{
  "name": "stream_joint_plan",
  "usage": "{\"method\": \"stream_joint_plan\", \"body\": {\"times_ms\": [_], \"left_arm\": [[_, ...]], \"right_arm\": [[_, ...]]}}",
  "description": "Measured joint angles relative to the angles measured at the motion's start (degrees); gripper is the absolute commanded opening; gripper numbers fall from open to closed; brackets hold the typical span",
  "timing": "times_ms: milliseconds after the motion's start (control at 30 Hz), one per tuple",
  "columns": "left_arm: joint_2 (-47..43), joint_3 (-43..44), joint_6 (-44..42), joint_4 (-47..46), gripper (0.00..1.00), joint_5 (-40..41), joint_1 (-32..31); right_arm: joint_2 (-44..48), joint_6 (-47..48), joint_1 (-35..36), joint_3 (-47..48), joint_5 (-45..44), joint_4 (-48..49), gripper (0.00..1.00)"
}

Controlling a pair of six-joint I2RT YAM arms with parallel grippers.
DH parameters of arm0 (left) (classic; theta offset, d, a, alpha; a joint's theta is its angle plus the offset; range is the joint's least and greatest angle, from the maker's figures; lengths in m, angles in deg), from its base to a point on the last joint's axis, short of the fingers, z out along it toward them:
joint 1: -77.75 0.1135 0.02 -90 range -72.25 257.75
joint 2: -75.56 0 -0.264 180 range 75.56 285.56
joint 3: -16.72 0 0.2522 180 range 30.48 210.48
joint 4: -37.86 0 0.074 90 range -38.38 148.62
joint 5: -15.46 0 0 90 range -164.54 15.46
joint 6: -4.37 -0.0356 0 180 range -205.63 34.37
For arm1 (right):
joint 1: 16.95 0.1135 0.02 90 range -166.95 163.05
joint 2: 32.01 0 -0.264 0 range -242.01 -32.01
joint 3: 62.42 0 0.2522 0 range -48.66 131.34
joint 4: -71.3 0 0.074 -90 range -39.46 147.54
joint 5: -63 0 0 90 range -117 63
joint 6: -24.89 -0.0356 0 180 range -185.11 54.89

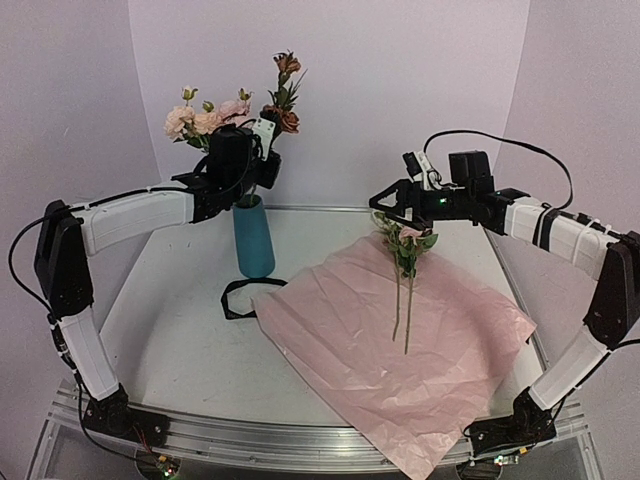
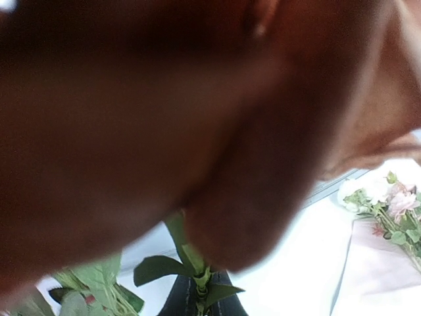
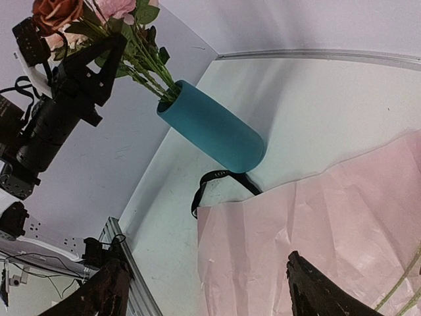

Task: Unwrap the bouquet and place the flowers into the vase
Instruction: Insert the fake flower into the vase.

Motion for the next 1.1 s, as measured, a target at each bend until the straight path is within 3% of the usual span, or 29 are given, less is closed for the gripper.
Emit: {"method": "stream_joint_plan", "body": {"times_ms": [200, 367, 667, 1100], "left_arm": [[0.5, 0.0, 4.1, 1.2, 0.48, 6.0, 0.0], [0.5, 0.1, 8.2, 4.4, 0.6, 10.1, 0.0], [0.5, 0.1, 16.1, 11.5, 0.7, 8.9, 0.0], [1.1, 2.6, 23.7, 18.2, 0.76, 5.4, 0.0]], "right_arm": [[0.0, -0.1, 0.0, 0.0, -0.3, 0.0, 0.84], [0.0, -0.2, 0.0, 0.0, -0.3, 0.0, 0.84], [-1.1, -0.4, 0.0, 0.0, -0.2, 0.0, 0.84], [-3.0, -0.6, 0.0, 0.1, 0.3, 0.0, 0.84]]}}
